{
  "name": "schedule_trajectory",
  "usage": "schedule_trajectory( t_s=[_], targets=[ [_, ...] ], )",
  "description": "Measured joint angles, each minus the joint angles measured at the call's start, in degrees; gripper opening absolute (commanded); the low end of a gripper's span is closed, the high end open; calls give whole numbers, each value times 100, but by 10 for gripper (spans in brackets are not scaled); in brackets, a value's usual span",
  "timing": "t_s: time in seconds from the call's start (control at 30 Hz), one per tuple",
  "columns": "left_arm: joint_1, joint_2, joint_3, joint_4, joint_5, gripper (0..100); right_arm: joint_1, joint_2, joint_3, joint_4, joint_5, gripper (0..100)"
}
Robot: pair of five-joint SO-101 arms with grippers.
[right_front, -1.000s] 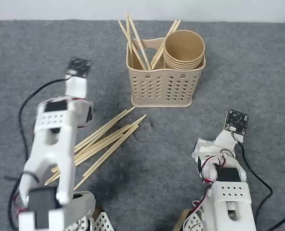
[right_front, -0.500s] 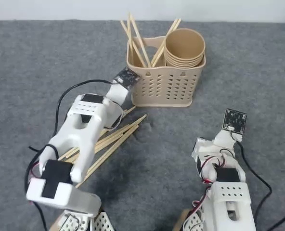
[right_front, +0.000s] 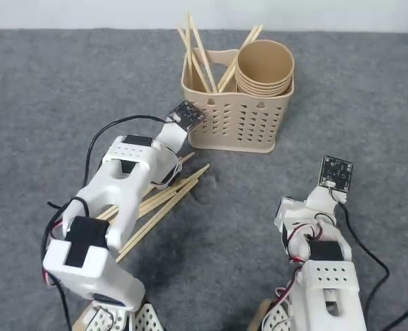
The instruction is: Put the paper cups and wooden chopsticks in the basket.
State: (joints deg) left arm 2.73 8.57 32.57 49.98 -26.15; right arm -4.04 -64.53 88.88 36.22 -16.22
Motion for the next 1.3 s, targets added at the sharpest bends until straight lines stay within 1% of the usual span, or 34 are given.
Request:
schedule_trajectory(
  t_s=[0.03, 0.27, 0.4, 0.5, 0.67, 0.8, 0.97, 1.03, 1.1, 1.2, 1.23, 1.3],
  targets=[
    [-44, 0, 0, 26, 9, 7, 0, 0, 0, 0, 0, 9],
    [-580, 9, -18, 545, -26, 13, 0, 0, 0, 0, 0, 9],
    [-1081, 9, -176, 844, -26, 13, 0, 0, 0, 0, 0, 9],
    [-1600, -44, -378, 1046, 0, 13, 0, 0, 0, 0, 0, 9],
    [-2374, -747, -659, 1143, 0, 13, 0, 0, 0, 0, 0, 9],
    [-2734, -1196, -721, 1134, 9, 13, 0, 0, 0, 0, 0, 9],
    [-3112, -1257, -721, 730, 9, 16, 0, 0, 0, 0, 0, 9],
    [-3253, -1266, -624, 387, 281, 19, 0, 0, 0, 0, 0, 9],
    [-3376, -1266, -396, 44, 607, 61, 0, 0, 0, 0, 0, 9],
    [-3411, -1266, -9, -290, 686, 162, 0, 0, 35, 0, 0, 9],
    [-3402, -1266, 105, -334, 677, 183, 0, 0, 35, 0, 0, 9],
    [-3411, -1266, 193, -369, 677, 190, 0, 0, 35, 0, 0, 9]
  ],
)
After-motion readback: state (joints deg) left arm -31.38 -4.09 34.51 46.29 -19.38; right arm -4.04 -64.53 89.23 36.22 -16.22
